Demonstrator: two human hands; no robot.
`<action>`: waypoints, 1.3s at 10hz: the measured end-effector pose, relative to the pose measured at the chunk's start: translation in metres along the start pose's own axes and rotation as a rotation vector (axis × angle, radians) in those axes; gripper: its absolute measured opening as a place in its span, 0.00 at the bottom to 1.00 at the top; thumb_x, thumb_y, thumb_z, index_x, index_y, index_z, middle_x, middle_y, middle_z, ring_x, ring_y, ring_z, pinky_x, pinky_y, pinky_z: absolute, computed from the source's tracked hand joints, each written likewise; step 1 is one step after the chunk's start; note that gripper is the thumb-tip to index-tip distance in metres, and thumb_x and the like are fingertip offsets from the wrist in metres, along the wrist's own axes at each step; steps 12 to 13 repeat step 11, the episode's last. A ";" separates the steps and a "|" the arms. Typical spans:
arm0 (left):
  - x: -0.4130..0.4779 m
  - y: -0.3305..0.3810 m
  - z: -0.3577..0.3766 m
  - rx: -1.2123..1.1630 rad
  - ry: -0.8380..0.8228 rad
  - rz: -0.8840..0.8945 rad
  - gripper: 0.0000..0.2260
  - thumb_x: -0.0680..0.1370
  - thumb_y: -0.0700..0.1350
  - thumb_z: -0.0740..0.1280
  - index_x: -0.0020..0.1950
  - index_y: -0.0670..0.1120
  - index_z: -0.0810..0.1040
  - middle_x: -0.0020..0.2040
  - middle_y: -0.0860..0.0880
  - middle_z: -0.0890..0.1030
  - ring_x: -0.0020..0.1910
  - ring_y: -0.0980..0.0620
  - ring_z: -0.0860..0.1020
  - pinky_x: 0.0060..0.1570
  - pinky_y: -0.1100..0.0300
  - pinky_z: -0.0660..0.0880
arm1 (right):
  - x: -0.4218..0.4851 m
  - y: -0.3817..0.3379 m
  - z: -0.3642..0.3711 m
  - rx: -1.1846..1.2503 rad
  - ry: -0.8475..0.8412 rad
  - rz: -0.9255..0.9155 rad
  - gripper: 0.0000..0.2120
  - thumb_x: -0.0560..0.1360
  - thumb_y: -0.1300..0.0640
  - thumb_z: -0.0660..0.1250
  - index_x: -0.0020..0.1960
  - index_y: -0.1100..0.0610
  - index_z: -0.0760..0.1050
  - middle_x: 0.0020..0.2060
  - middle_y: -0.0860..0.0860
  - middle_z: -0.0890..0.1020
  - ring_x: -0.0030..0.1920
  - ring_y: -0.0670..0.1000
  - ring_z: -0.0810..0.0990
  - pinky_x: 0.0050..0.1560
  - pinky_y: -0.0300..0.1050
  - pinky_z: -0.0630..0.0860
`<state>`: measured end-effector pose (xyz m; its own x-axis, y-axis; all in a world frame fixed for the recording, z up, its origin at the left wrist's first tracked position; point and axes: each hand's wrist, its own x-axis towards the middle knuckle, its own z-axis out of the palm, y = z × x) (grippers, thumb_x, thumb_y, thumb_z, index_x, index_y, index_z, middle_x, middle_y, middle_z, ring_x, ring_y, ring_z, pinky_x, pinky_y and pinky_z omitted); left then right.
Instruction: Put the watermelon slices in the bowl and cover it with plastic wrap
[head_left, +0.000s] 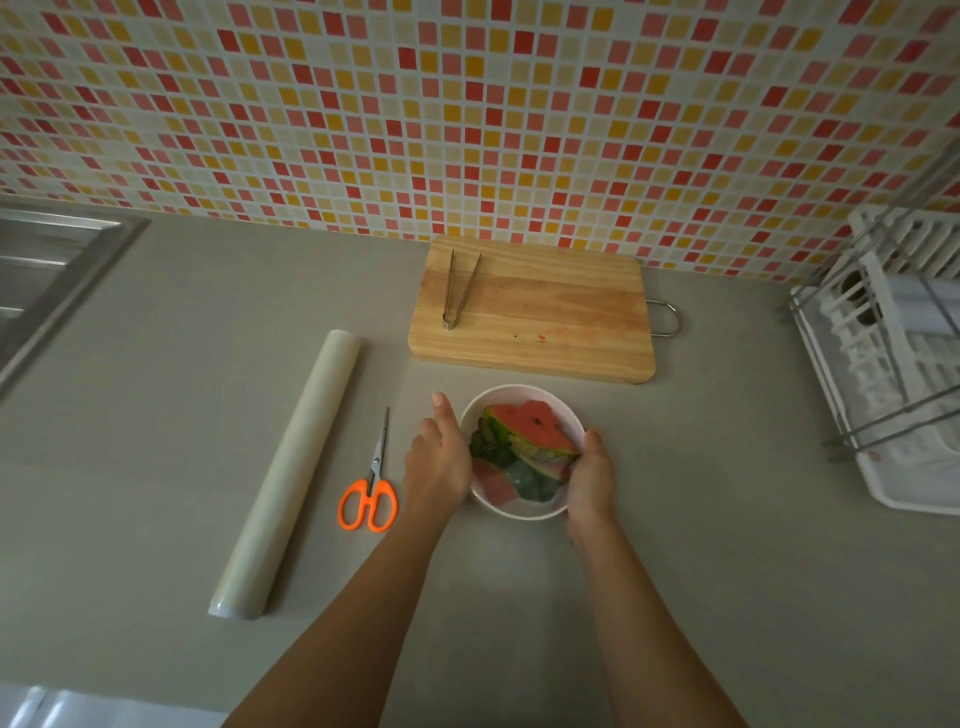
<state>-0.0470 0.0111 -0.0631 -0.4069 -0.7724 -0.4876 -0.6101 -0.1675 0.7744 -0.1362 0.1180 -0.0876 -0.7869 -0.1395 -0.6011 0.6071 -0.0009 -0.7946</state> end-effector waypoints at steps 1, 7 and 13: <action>-0.002 -0.006 -0.002 0.030 0.090 0.101 0.36 0.77 0.66 0.40 0.66 0.42 0.70 0.65 0.38 0.73 0.65 0.40 0.70 0.59 0.49 0.63 | -0.003 -0.001 0.002 -0.049 -0.009 -0.041 0.20 0.79 0.46 0.51 0.42 0.54 0.78 0.37 0.53 0.81 0.41 0.51 0.80 0.37 0.43 0.74; -0.006 -0.015 -0.040 -0.287 -0.203 0.100 0.26 0.80 0.63 0.46 0.44 0.54 0.81 0.42 0.51 0.85 0.42 0.53 0.83 0.37 0.68 0.77 | -0.021 -0.015 -0.045 -0.204 -0.259 -0.083 0.28 0.78 0.39 0.43 0.50 0.51 0.78 0.40 0.47 0.85 0.40 0.43 0.84 0.34 0.34 0.78; -0.013 0.000 -0.040 -0.122 0.047 0.218 0.23 0.81 0.59 0.46 0.38 0.54 0.75 0.44 0.46 0.80 0.49 0.43 0.79 0.58 0.43 0.74 | -0.011 -0.026 -0.041 -0.251 -0.244 -0.115 0.29 0.79 0.41 0.44 0.65 0.60 0.70 0.58 0.56 0.78 0.55 0.51 0.78 0.59 0.46 0.73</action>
